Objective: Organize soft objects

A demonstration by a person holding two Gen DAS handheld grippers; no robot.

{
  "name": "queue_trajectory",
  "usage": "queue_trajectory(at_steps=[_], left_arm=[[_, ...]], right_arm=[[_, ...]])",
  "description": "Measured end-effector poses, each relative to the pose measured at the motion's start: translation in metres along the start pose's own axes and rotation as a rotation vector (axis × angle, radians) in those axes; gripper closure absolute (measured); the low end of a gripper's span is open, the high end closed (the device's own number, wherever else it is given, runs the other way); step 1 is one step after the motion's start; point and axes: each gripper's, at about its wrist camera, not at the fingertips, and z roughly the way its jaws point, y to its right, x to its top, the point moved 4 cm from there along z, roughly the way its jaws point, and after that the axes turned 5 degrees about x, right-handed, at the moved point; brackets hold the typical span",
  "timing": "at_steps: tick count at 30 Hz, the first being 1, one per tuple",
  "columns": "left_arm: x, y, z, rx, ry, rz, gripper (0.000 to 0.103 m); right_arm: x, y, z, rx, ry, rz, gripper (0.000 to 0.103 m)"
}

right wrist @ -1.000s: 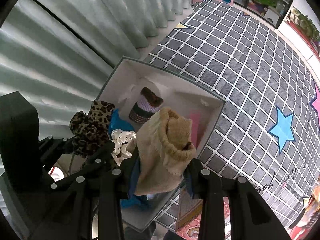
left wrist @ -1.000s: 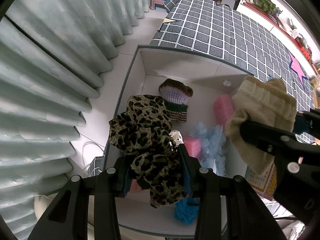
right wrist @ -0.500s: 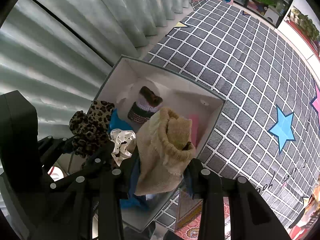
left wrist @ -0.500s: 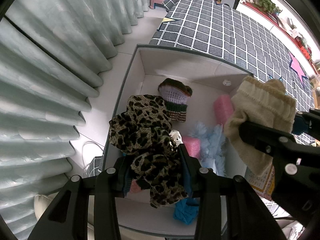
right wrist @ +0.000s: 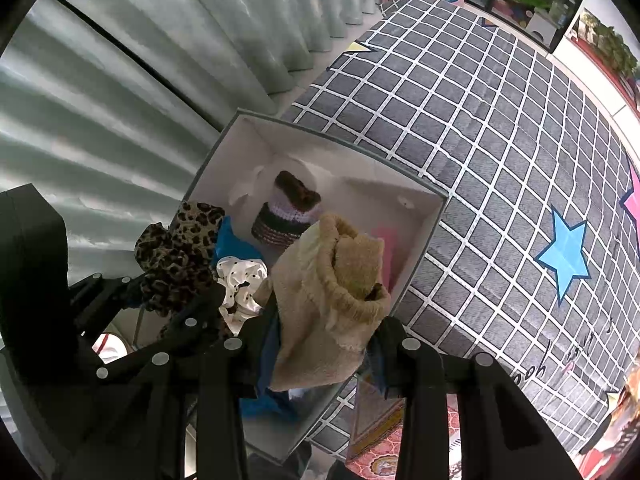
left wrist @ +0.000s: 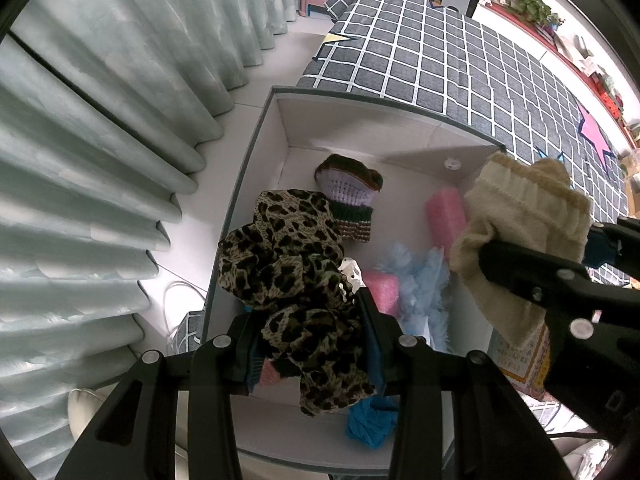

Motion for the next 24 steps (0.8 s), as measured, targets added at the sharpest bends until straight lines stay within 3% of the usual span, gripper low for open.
queue_trajectory(at_steps=[9, 14, 18, 19, 21, 24], left_arm=[[0.0, -0.001, -0.001, -0.001, 0.004, 0.004, 0.057], [-0.003, -0.003, -0.009, 0.005, 0.044, 0.001, 0.039], [-0.005, -0.007, -0.017, -0.003, 0.059, -0.005, 0.029], [-0.005, -0.008, -0.018, 0.004, 0.057, -0.004, 0.029], [-0.008, -0.01, -0.021, 0.034, 0.056, 0.001, 0.023], [-0.012, -0.012, -0.027, 0.064, 0.074, 0.004, 0.022]], right_arm=[[0.0, 0.0, 0.001, 0.0, 0.006, 0.001, 0.064], [0.0, -0.001, 0.0, 0.016, 0.013, 0.006, 0.063], [-0.002, -0.001, -0.003, 0.021, 0.025, 0.007, 0.052], [-0.002, -0.001, -0.005, 0.018, 0.027, 0.008, 0.034], [-0.003, -0.002, -0.008, 0.011, 0.041, 0.006, 0.018], [-0.005, -0.003, -0.016, 0.003, 0.056, -0.004, 0.018]])
